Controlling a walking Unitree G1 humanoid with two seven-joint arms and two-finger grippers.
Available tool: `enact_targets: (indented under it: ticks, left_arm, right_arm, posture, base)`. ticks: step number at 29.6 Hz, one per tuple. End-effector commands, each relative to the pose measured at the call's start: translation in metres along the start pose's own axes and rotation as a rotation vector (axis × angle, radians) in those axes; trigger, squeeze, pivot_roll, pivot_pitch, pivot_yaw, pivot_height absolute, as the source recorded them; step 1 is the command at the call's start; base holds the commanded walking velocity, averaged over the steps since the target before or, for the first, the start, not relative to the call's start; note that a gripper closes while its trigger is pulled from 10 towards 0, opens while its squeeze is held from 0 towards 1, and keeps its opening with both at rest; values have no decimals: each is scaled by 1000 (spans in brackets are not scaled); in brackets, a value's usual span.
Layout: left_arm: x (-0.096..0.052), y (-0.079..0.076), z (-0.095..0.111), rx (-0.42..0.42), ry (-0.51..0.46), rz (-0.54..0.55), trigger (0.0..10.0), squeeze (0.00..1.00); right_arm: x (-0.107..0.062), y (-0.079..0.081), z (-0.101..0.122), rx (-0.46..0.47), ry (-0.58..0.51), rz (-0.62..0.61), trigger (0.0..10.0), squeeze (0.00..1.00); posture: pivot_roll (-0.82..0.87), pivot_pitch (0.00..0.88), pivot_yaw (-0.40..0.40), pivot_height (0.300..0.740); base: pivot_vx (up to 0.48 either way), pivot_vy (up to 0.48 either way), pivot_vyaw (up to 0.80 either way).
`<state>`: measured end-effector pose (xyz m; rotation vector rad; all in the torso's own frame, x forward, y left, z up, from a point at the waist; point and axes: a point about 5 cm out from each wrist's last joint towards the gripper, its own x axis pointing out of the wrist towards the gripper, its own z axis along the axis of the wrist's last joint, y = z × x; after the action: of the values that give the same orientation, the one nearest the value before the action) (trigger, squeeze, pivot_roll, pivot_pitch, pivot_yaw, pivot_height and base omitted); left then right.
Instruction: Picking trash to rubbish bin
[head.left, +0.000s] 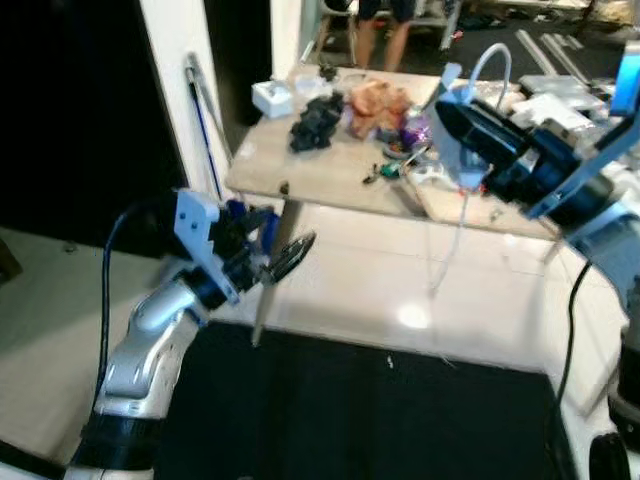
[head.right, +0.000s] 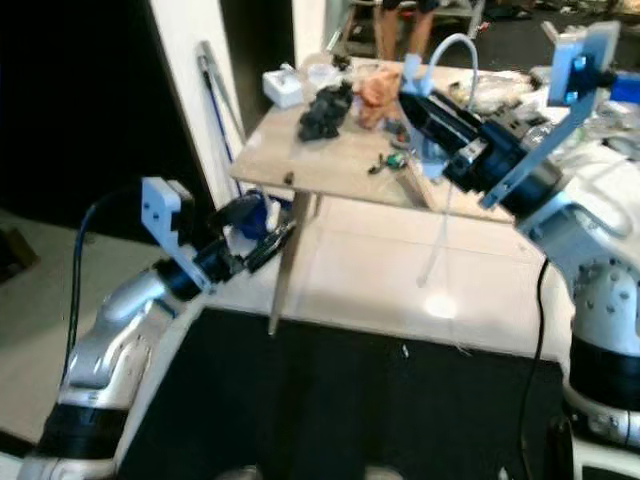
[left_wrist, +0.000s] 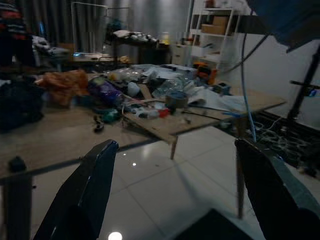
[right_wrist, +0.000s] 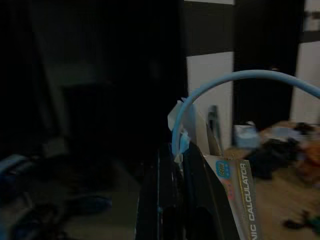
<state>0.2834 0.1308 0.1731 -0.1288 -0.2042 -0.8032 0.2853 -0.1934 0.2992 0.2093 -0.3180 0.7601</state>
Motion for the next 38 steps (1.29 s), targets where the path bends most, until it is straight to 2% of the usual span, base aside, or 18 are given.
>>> enact_targets:
  ticks: [1,7,12,29,32,33,35,36,38]
  left_arm:
    - [-1,1,-1,15,18,5,10000,0]
    - [-2,2,-1,18,17,7,10000,0]
    - [-2,2,-2,17,15,6,10000,0]
    - [-2,2,-3,17,13,4,10000,0]
    - [-2,2,-3,18,12,4,10000,0]
    - [-2,2,-3,18,12,4,10000,0]
    - [-2,2,-3,18,12,4,10000,0]
    - [-2,2,-3,18,11,4,10000,0]
    - [-2,2,-3,18,11,3,10000,0]
  right_arm:
    - [1,-4,0,-27,1,-31,10000,0]
    - [-1,-25,1,-89,-10,-194,10000,0]
    - [-2,-33,5,-115,-29,-253,10000,0]
    - [-1,-40,19,-175,-150,-319,10000,0]
    - [0,-38,32,-183,-240,-310,10000,0]
    - [0,-38,32,-183,-240,-310,10000,0]
    - [0,-32,43,-173,-318,-276,10000,0]
    - [2,-24,56,-138,-399,-222,10000,0]
    - [2,-21,61,-121,-430,-197,10000,0]
  posture:
    - [-60,0,-36,740]
    - [-60,0,-36,740]
    - [-60,0,-36,740]
    - [-62,0,-32,740]
    - [-62,0,-31,740]
    - [-62,0,-31,740]
    - [-62,0,-30,740]
    - [-63,0,-29,740]
    - [-63,0,-29,740]
  base:
    - [0,0,0]
    - [0,0,0]
    - [0,0,0]
    - [0,0,0]
    - [0,0,0]
    - [0,0,0]
    - [0,0,0]
    - [0,0,0]
    - [0,0,0]
